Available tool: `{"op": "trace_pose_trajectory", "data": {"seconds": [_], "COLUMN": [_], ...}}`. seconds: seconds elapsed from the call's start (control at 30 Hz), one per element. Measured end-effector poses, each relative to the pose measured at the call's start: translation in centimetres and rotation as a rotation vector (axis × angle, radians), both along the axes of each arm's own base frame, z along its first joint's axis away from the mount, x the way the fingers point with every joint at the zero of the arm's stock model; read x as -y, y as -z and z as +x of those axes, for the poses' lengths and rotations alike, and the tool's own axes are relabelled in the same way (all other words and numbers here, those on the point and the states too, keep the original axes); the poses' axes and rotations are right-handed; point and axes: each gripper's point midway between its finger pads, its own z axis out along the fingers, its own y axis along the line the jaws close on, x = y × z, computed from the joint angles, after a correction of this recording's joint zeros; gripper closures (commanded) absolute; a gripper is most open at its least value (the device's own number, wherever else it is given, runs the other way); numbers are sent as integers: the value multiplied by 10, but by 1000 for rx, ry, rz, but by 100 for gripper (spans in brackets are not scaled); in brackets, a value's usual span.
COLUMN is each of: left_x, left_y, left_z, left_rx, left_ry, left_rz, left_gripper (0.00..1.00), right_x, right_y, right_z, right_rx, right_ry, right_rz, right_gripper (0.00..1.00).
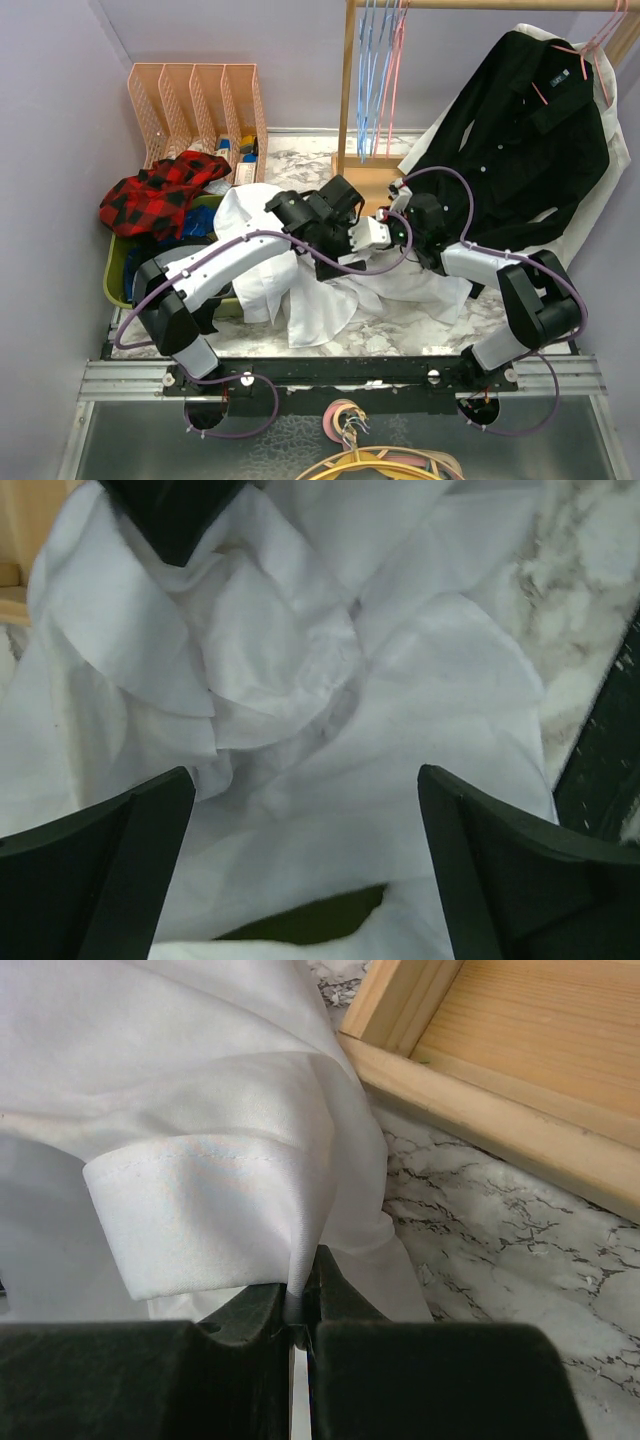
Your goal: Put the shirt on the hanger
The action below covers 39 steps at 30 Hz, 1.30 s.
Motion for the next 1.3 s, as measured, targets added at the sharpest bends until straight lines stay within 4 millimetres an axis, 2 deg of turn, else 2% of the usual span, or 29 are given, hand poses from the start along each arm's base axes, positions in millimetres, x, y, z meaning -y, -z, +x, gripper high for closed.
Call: {"op": "trace_pose_trajectory", "data": {"seconds": [0.1, 0.2, 0.3, 0.43, 0.53, 0.6, 0.63, 0.73, 0.8, 0.87, 1.03, 1.1, 1.2, 1.23, 1.27, 1.3], "left_x": [7, 2, 2, 5, 15, 20, 23, 30, 32, 33, 28, 25, 18, 16, 13, 11], "left_y": [23, 47, 61, 66, 63, 61, 60, 59, 62, 67, 71, 68, 60, 56, 53, 51], "left_z": [22, 41, 61, 81, 94, 99, 101, 109, 114, 119, 127, 132, 143, 145, 146, 146], "left_rx": [81, 168, 254, 333, 359, 362, 363, 383, 399, 413, 443, 440, 399, 385, 365, 347], "left_ry": [-115, -238, -341, -450, -515, -539, -547, -571, -582, -582, -577, -579, -579, -572, -563, -553], "left_rz": [-37, -63, -95, -146, -204, -236, -252, -284, -287, -278, -249, -252, -275, -285, -297, -305], "left_gripper": [1, 6, 7, 7, 8, 12, 18, 50, 65, 75, 77, 74, 61, 59, 57, 57], "right_x": [-1, -2, -3, -6, -7, -7, -7, -7, -7, -7, -3, 1, 5, 6, 7, 8], "right_y": [-3, -14, -22, -29, -31, -30, -29, -27, -27, -26, -31, -40, -52, -55, -57, -57], "right_z": [0, -3, -8, -8, -8, -9, -10, -12, -13, -14, -20, -21, -20, -20, -20, -19], "right_rx": [-23, -67, -144, -243, -275, -295, -304, -319, -323, -331, -331, -307, -259, -244, -234, -225], "right_ry": [18, 48, 85, 125, 139, 146, 149, 148, 146, 145, 150, 159, 172, 176, 179, 182], "right_rz": [23, 72, 118, 159, 170, 173, 172, 171, 171, 167, 155, 152, 150, 148, 144, 138], "right_gripper": [99, 99, 99, 99, 99, 99, 99, 99, 97, 94, 92, 92, 90, 85, 74, 59]}}
